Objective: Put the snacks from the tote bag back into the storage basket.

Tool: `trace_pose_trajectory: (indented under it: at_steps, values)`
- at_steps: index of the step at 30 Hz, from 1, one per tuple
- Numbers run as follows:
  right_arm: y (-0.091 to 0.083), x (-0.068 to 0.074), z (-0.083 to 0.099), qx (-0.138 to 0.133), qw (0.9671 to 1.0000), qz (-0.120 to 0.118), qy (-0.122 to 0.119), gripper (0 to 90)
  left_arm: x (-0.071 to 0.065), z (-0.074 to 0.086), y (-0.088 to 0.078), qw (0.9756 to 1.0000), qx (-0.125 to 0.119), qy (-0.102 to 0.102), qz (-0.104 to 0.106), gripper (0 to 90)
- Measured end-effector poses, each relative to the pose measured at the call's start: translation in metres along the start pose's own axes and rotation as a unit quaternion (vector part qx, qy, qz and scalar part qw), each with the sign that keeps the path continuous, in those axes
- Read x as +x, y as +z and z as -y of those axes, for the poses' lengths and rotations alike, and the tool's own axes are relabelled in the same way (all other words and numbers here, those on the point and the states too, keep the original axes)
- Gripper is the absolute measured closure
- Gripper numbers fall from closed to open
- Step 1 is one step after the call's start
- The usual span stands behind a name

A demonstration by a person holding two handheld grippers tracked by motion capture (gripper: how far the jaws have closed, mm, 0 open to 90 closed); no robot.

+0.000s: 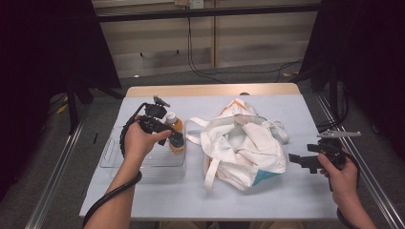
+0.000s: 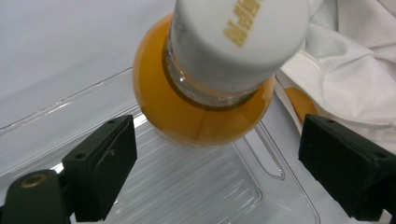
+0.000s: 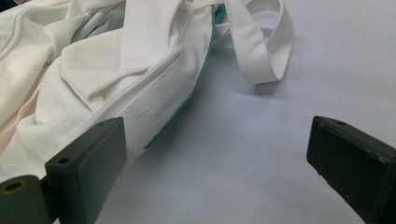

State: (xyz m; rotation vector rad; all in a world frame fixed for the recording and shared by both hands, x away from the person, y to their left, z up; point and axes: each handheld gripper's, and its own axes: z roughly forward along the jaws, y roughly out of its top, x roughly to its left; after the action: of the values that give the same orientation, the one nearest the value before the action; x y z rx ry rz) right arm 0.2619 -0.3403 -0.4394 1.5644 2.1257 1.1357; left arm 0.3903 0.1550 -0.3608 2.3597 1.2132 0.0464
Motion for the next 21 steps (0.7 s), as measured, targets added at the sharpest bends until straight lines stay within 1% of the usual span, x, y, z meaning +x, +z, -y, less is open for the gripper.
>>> trace_pose_trajectory:
  at_steps: [1, 2, 3, 4, 5, 8, 9, 12, 13, 14, 15, 17, 20, 21]
  values:
    - [0.0, 0.0, 0.0, 0.001, 1.0, 0.0, 0.0, 5.0, 0.0, 0.001, 0.0, 1.0, -0.003, -0.002, -0.001, 11.4]
    - [0.0, 0.0, 0.0, -0.001, 1.0, 0.0, -0.003, 5.0, 0.0, 0.002, -0.001, 1.0, 0.0, 0.0, 0.001, 11.2]
    - [0.0, 0.001, 0.0, 0.002, 1.0, 0.0, -0.003, 5.0, 0.0, 0.003, -0.001, 1.0, -0.003, 0.0, -0.001, 11.0]
    - [0.0, 0.001, 0.0, 0.002, 1.0, 0.001, -0.003, 5.1, -0.001, 0.005, -0.001, 1.0, -0.003, -0.004, 0.001, 11.0]
    - [0.001, 0.001, 0.0, 0.002, 1.0, -0.001, -0.003, 5.0, 0.0, 0.006, -0.002, 1.0, 0.0, 0.001, 0.003, 11.0]
    - [0.0, 0.001, 0.0, 0.002, 1.0, -0.001, -0.003, 5.0, 0.0, 0.009, -0.004, 1.0, -0.004, 0.003, 0.005, 11.0]
    - [0.0, 0.001, 0.0, 0.002, 1.0, -0.001, -0.003, 5.1, 0.001, 0.01, -0.005, 0.9999, -0.009, 0.002, 0.007, 11.0]
    - [0.0, 0.002, 0.0, 0.003, 1.0, -0.001, -0.004, 5.0, 0.001, 0.013, -0.009, 0.9999, -0.013, 0.0, 0.01, 11.0]
    - [0.0, 0.002, 0.0, 0.003, 1.0, -0.002, -0.004, 5.0, 0.002, 0.014, -0.01, 0.9999, -0.012, 0.003, 0.011, 11.0]
    - [0.0, 0.002, 0.0, 0.003, 1.0, -0.002, -0.004, 5.1, 0.002, 0.015, -0.01, 0.9998, -0.018, -0.002, 0.012, 11.0]
    - [0.0, 0.002, 0.0, 0.003, 1.0, -0.002, -0.004, 5.0, 0.003, 0.016, -0.011, 0.9998, -0.017, 0.003, 0.014, 11.0]
    - [0.0, 0.002, 0.0, 0.003, 1.0, -0.003, -0.005, 5.0, 0.003, 0.019, -0.012, 0.9997, -0.021, -0.001, 0.016, 11.0]
    - [0.001, 0.002, 0.0, 0.003, 1.0, -0.002, -0.004, 5.0, 0.005, 0.022, -0.012, 0.9996, -0.021, 0.003, 0.016, 10.8]
    - [0.001, 0.002, 0.0, 0.002, 1.0, -0.003, -0.005, 5.0, 0.004, 0.023, -0.012, 0.9996, -0.022, 0.0, 0.016, 10.7]
